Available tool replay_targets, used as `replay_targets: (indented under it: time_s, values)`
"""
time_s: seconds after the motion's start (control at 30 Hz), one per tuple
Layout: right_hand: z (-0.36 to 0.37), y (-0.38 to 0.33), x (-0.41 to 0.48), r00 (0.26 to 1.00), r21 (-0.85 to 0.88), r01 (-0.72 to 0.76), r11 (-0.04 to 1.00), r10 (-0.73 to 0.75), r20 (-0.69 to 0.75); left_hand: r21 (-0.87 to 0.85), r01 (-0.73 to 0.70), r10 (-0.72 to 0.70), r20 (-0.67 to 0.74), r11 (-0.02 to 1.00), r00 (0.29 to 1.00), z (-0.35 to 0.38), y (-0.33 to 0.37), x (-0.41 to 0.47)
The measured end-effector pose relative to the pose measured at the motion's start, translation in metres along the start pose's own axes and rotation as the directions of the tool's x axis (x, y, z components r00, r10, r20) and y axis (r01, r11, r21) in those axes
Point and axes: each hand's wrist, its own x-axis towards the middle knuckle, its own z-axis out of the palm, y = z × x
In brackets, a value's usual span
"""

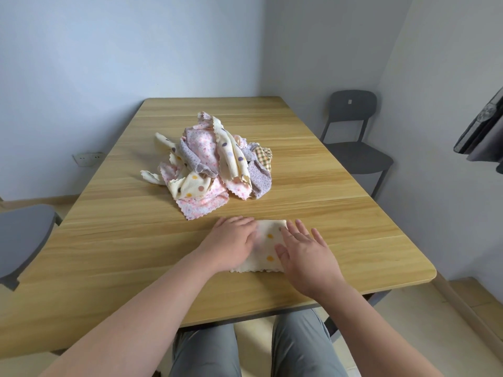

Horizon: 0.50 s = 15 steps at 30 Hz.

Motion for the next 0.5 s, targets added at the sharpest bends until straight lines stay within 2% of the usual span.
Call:
replay_targets:
  time_s: [0.1,0.27,0.4,0.5]
  values:
    - [0.001,0.003,-0.003,0.991,0.042,-0.122,0.992,0.125,-0.055,0.011,0.039,-0.037,-0.089,0.999,0.995,-0.011,0.007,0.008]
    - [0.003,0.006,0.006,0.983,0.048,-0.162,0.986,0.165,-0.081,0.132,0.088,-0.088,-0.013,0.987,0.996,-0.02,0.01,0.023]
    - [0.01,0.011,0.025,0.968,0.102,-0.174,0.98,0.189,-0.163,0.067,0.119,-0.121,0.033,0.991,0.992,-0.029,0.009,0.032]
    - [0.011,0.015,0.042,0.96,0.245,-0.146,0.958,0.197,-0.199,-0.081,0.167,-0.161,0.075,0.983,0.984,-0.037,0.005,0.042]
